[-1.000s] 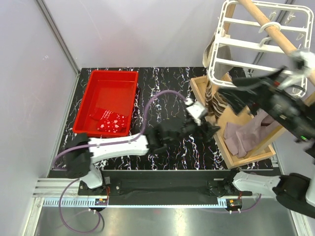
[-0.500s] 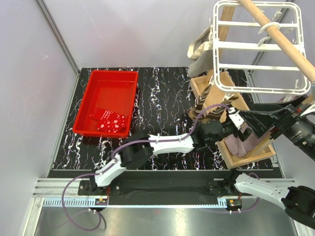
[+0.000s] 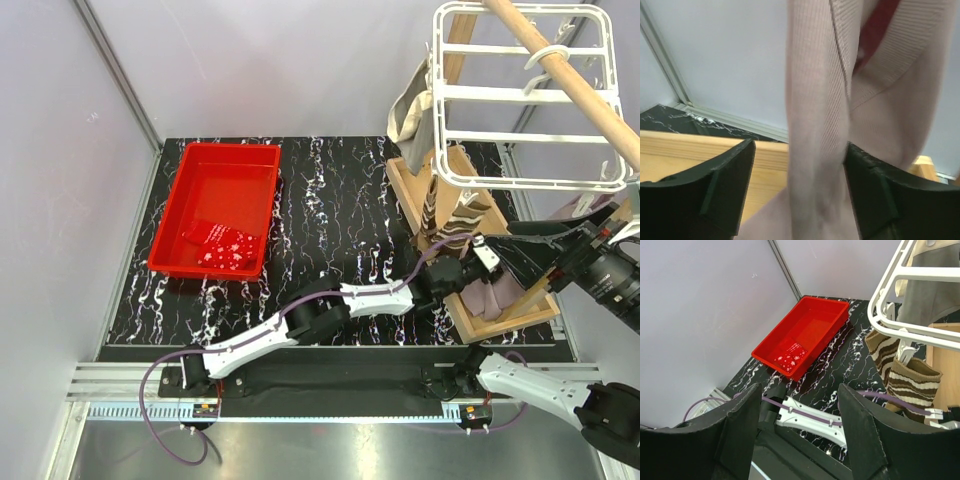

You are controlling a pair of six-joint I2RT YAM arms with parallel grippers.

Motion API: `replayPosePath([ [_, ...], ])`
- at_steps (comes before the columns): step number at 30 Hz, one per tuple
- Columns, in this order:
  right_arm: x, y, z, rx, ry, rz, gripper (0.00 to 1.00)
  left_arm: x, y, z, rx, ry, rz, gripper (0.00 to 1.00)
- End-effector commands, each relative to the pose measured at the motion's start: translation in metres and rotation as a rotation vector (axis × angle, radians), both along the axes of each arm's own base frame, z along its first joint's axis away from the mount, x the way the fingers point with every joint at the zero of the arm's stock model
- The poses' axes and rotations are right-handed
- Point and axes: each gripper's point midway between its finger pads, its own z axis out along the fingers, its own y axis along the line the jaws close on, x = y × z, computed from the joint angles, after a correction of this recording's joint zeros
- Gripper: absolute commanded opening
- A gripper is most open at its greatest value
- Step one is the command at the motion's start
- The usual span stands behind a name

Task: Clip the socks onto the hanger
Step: Rotate the hanger.

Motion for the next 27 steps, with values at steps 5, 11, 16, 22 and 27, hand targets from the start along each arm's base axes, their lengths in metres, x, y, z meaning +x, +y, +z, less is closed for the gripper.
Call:
replayPosePath([
  [5, 0.002, 0.007, -0.003, 0.009, 0.016, 0.015, 0.68, 0.010, 0.017, 0.086, -0.198, -0.029, -0.027, 0.00],
  [11, 0.011, 0.005, -0.006, -0.003, 0.024, -0.031, 0.68, -0.001, 0.074, 0.114, -0.166, 0.084, -0.052, 0.00],
  [16, 0.027, -0.008, -0.013, -0.040, 0.027, -0.142, 0.68, -0.032, 0.159, 0.214, -0.195, 0.173, -0.154, 0.00],
  [22, 0.034, -0.007, -0.013, -0.062, 0.030, -0.168, 0.69, -0.048, 0.232, 0.242, -0.128, 0.360, -0.253, 0.00],
  [27, 0.036, -0.007, -0.008, -0.052, 0.030, -0.178, 0.68, -0.034, 0.285, 0.225, -0.098, 0.508, -0.219, 0.00],
])
